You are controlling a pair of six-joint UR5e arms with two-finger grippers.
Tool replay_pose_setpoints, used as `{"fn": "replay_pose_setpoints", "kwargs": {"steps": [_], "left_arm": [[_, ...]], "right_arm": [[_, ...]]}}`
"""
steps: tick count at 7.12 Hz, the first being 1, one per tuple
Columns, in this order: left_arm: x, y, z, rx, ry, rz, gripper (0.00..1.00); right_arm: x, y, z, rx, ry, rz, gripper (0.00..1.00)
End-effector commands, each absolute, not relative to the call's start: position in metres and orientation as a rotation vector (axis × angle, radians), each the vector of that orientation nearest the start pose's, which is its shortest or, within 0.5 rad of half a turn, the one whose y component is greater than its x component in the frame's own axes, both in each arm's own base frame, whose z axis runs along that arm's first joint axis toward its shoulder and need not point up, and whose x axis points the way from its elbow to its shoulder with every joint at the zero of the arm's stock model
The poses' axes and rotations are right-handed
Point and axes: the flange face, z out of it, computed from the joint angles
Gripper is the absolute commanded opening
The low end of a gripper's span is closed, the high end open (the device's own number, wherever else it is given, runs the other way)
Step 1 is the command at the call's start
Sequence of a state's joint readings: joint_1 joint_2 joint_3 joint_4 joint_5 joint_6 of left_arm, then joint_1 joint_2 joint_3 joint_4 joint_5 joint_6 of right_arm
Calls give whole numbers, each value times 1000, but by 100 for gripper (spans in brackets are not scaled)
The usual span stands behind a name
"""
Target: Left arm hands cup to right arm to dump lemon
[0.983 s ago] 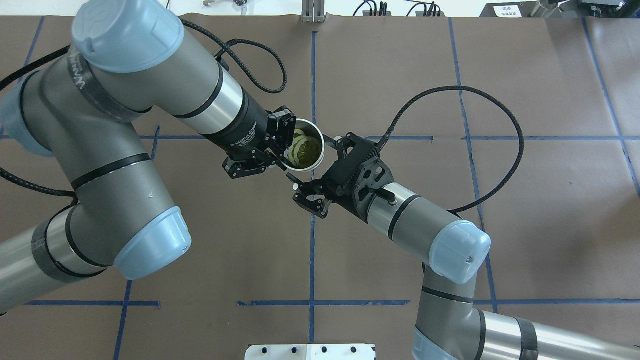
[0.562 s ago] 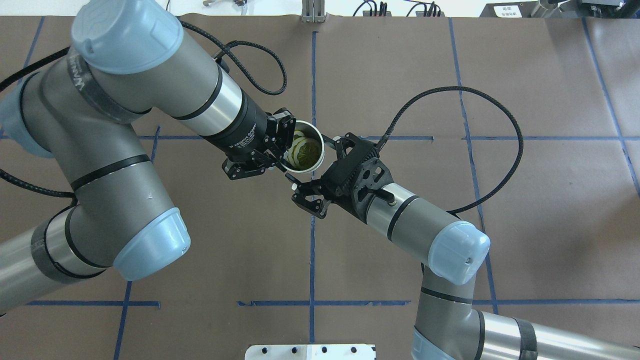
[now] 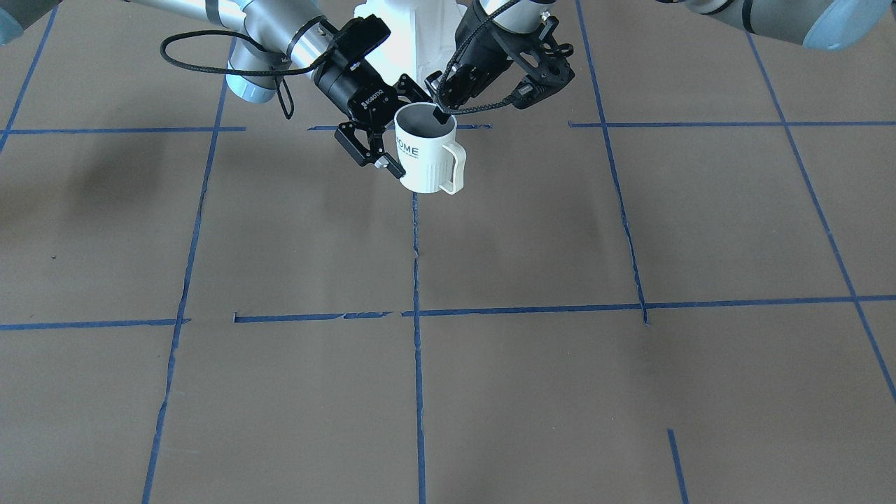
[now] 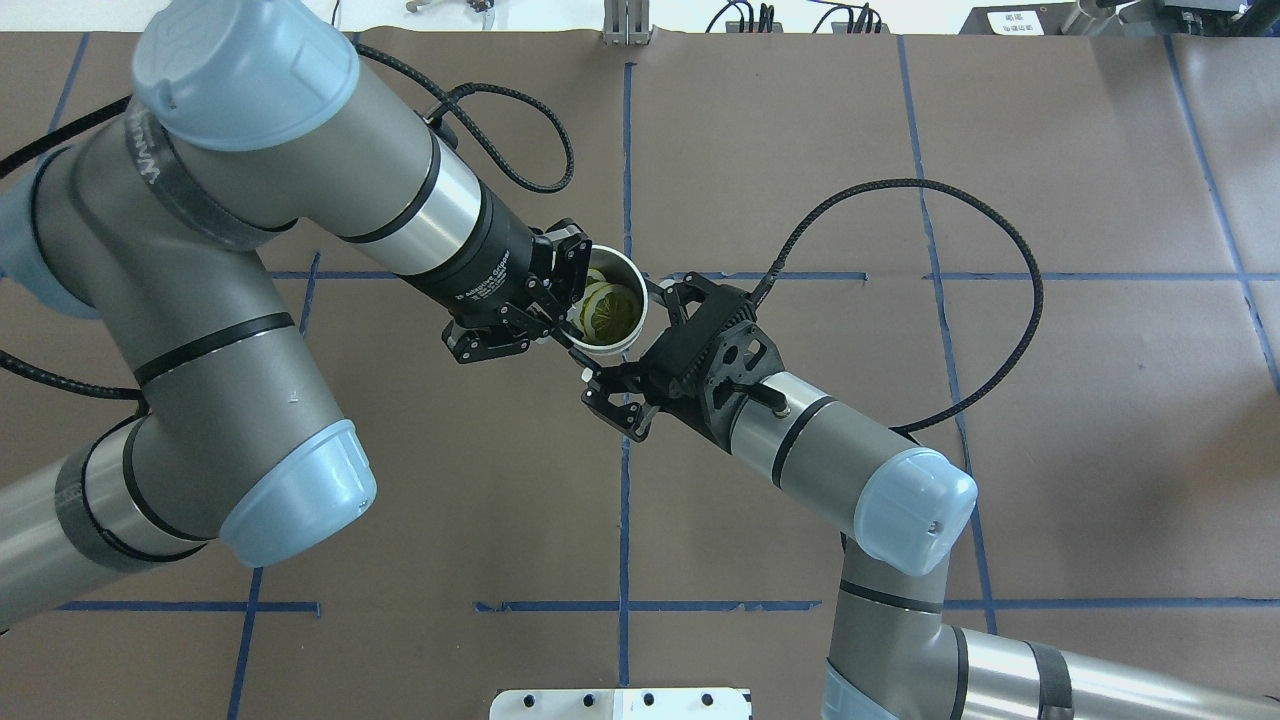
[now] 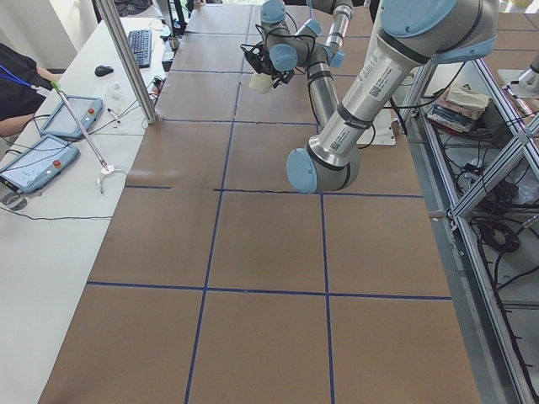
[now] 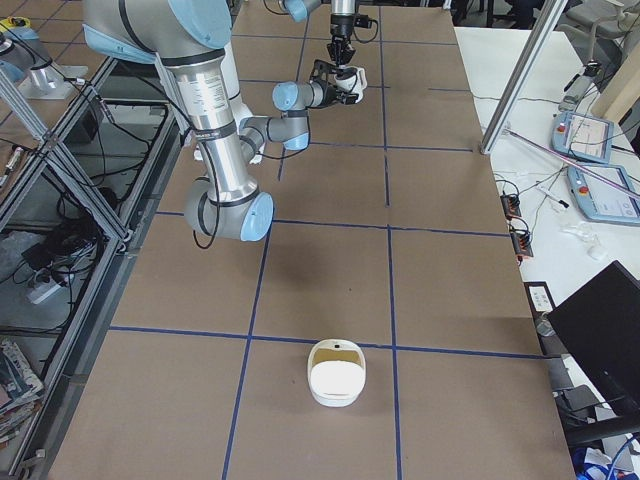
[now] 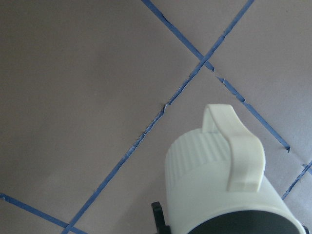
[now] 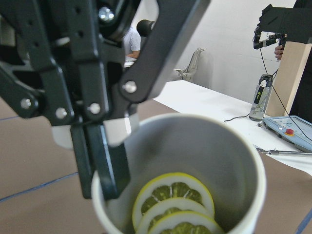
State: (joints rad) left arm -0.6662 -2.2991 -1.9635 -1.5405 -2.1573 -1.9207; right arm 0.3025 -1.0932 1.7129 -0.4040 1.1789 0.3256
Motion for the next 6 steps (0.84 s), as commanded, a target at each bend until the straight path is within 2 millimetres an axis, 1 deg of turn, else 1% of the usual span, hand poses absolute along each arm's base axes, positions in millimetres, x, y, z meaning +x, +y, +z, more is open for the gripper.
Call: {"fn": "replay_pose_setpoints", "kwargs": {"steps": [1, 2, 3, 4, 5, 6], "left_arm": [[400, -413, 82, -256, 1154, -422, 100], [389, -410, 98, -242, 1147, -405, 100], [370, -414, 113, -242, 1139, -372, 100], [336, -427, 123, -250, 1152, -375, 100], [309, -442, 137, -254, 1154, -365, 100], [291, -454, 158, -207, 1139, -338, 100]], "right_arm": [[-512, -327, 190, 1435, -1065, -315, 11], [-512, -327, 193, 1432, -1059, -319, 9], [-512, -327, 195, 1432, -1058, -322, 9], [-513, -328, 197, 1432, -1048, -326, 9], [-513, -328, 199, 1429, -1039, -331, 9], [-514, -330, 201, 1425, -1031, -331, 7]]}}
